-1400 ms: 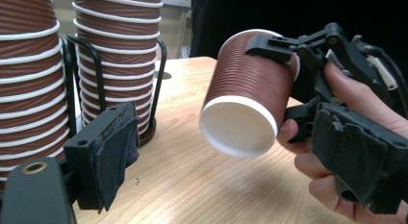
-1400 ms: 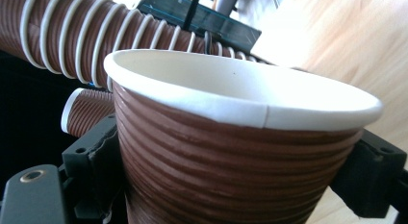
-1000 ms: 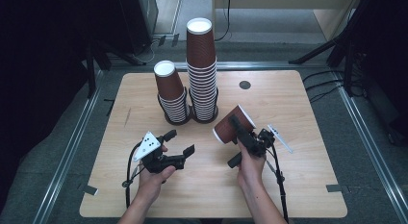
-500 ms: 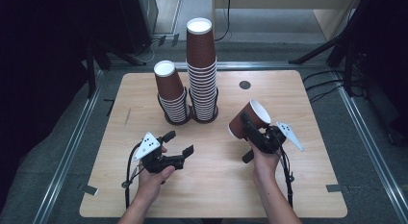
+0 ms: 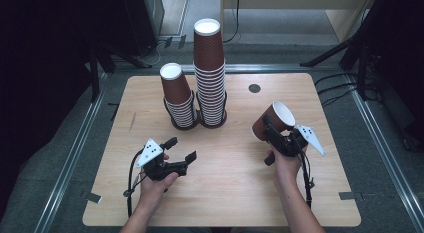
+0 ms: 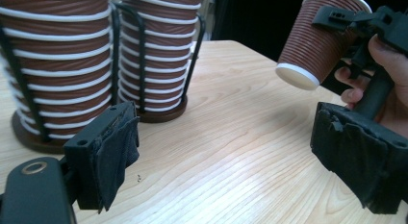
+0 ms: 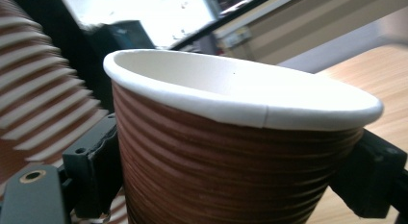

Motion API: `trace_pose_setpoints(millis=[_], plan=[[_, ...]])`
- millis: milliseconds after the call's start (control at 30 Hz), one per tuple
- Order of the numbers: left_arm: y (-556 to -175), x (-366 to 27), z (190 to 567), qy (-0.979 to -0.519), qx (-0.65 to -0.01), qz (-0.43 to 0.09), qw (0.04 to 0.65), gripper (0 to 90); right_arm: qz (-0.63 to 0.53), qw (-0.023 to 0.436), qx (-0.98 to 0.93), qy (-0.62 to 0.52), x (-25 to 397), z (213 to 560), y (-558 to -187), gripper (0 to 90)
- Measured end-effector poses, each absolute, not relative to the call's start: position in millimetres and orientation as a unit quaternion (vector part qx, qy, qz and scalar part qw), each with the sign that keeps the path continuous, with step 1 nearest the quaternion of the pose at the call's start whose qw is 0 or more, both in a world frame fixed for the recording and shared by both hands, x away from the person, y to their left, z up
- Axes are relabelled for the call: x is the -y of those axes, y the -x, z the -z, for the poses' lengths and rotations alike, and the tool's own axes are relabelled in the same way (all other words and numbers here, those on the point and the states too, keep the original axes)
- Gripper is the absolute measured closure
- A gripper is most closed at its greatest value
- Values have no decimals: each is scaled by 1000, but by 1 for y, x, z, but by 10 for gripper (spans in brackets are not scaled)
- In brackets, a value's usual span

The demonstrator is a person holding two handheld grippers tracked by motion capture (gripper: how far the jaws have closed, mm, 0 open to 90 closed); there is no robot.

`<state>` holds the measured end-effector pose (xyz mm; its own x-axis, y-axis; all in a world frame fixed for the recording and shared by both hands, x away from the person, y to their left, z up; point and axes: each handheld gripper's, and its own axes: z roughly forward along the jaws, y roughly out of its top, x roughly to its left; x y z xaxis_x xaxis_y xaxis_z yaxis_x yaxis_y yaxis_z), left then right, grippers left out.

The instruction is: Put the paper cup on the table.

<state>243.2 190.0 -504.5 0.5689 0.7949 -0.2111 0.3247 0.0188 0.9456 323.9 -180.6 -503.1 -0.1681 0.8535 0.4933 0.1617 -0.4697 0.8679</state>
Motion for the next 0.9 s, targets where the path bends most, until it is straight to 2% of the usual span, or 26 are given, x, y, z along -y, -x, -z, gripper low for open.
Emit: trace_pose_setpoints(millis=[500,900], plan=[[-229,-221,519,-669,-445,-222,553,101,-599,368,-463,-539,200,512,-340,115],[-222,-248,528,-664,-468,-234,534,102,-551,413,-491,-533,206,521,-355,112]])
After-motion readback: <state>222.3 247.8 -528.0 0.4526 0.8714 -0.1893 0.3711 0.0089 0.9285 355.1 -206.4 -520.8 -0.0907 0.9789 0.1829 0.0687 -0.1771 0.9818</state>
